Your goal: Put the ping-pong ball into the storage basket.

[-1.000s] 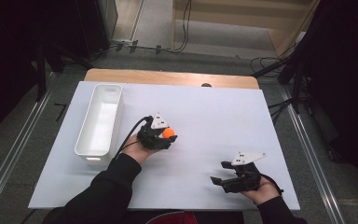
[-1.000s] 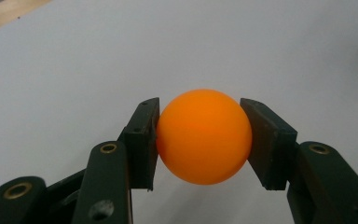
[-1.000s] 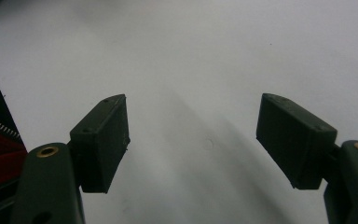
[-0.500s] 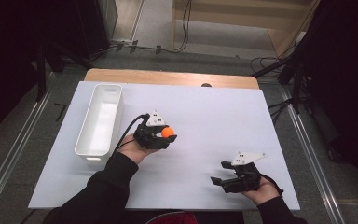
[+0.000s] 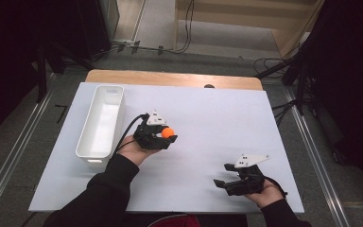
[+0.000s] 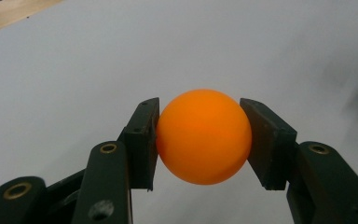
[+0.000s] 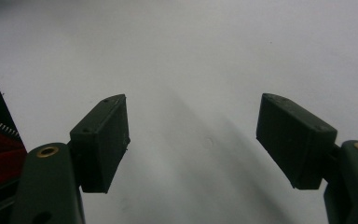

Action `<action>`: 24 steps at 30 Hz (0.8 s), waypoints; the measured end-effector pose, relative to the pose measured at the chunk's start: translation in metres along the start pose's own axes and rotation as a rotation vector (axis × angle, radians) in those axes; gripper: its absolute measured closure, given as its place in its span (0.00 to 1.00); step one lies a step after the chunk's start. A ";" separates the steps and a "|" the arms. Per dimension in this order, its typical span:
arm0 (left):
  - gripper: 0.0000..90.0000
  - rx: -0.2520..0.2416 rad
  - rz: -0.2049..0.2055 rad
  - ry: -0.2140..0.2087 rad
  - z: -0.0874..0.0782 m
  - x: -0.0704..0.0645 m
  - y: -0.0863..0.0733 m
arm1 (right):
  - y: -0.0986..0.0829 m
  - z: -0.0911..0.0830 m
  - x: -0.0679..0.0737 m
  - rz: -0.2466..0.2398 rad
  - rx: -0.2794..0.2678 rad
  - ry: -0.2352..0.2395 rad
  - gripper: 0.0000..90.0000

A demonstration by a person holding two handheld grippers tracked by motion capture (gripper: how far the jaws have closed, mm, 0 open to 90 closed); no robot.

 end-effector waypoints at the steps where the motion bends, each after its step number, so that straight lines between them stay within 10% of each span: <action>1: 0.55 -0.003 -0.001 0.000 0.000 0.001 0.000 | 0.000 0.000 0.000 0.000 0.000 0.001 0.27; 24: 0.55 -0.012 -0.039 0.029 -0.018 0.017 0.002 | 0.000 0.000 0.000 0.001 -0.004 0.003 0.27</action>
Point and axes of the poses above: each handheld gripper's, and its own axes: z roughly forward along the jaws, y roughly out of its top, x roughly to its left, the point moved 7 cm from there along z, roughly forward along the jaws, and after that the axes turned 3 degrees about -z, right-handed, at the moved point
